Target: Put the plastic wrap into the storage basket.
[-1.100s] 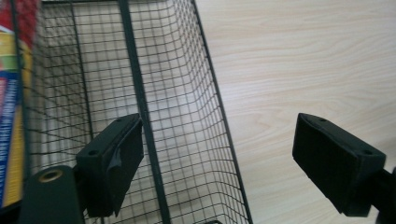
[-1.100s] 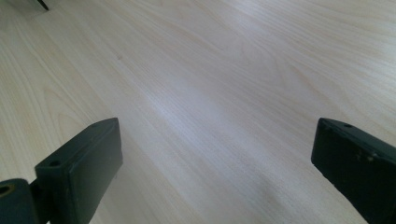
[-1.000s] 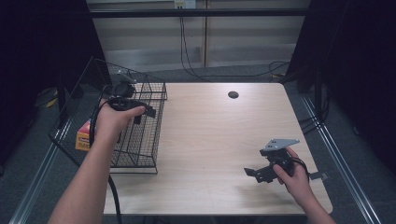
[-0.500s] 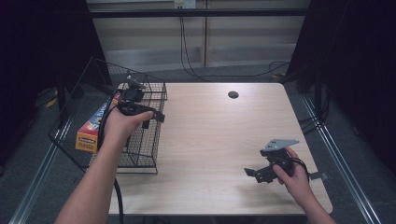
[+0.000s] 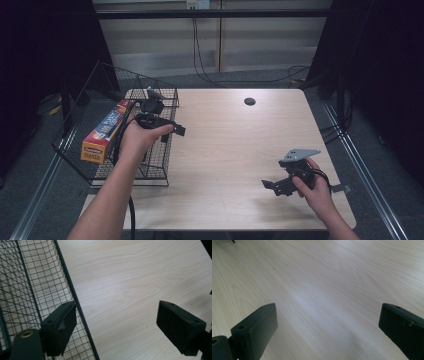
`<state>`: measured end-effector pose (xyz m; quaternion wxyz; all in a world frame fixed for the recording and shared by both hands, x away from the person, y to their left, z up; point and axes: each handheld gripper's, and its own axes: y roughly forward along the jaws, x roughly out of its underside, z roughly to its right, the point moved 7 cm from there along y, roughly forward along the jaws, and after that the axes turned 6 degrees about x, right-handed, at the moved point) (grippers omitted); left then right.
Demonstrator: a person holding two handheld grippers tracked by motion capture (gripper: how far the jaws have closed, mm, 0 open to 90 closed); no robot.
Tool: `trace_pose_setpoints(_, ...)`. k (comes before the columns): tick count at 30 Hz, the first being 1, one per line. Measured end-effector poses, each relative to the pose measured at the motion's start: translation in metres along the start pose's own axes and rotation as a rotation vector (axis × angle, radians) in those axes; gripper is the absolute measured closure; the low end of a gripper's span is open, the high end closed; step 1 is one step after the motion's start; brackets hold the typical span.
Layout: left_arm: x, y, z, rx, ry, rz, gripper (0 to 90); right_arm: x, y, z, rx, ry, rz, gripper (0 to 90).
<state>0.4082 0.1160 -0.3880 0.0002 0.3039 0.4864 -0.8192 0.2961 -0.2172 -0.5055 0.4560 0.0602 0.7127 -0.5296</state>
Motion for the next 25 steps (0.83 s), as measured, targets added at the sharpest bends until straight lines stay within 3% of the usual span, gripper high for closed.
trace_pose_setpoints(6, 0.001, 0.007, 0.010, 0.020, 0.020, 0.003, 16.5, 0.000, -0.001, 0.000, 0.002, 0.002, -0.001, 2.1)
trace_pose_setpoints(7, 0.001, 0.008, 0.011, 0.023, 0.038, -0.005, 16.5, 0.000, -0.001, 0.000, 0.002, 0.002, -0.002, 2.1)
trace_pose_setpoints(25, 0.010, 0.032, 0.031, 0.095, 0.089, -0.009, 15.9, 0.004, 0.003, 0.002, 0.002, -0.005, -0.013, 2.1)
